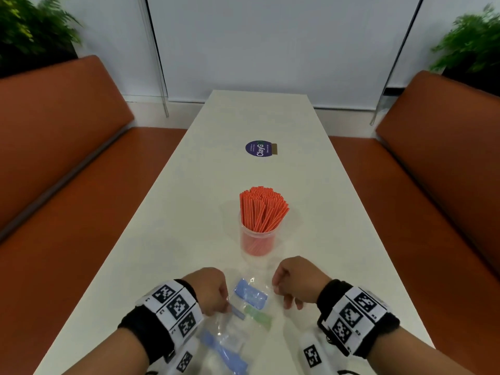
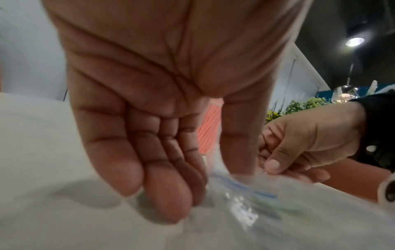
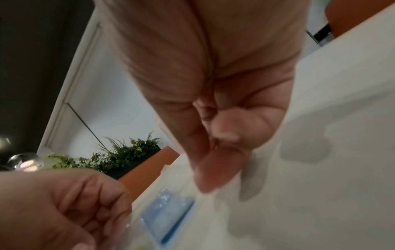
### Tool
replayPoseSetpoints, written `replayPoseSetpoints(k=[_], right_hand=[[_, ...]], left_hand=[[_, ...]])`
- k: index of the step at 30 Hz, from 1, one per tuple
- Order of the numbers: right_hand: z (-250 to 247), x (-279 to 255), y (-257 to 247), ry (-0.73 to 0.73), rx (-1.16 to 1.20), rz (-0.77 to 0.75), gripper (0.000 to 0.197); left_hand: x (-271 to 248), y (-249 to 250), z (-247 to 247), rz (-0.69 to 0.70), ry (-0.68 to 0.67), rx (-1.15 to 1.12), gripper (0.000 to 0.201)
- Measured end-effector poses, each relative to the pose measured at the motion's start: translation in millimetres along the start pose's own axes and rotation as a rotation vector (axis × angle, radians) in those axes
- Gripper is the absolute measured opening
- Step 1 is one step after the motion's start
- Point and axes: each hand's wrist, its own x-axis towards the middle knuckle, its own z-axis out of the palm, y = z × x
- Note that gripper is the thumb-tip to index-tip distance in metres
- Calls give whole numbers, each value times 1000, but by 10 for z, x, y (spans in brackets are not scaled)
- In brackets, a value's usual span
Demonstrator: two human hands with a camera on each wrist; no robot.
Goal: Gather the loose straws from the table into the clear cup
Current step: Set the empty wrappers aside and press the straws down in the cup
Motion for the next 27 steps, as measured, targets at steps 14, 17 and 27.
replayPoseSetpoints(k=[14,17,27], right_hand=[[657,512,-1366,-53,152,-275,23],[821,623,-1632,-121,92,-228,25],[1042,915,-1718,-116,-225,-176,28]], left_hand=[[-843,-1270,98,-216,423,-823,27],[-885,-1463,152,-301,549,-829,25],[-842,-1572,249,-429,516,-567,28]])
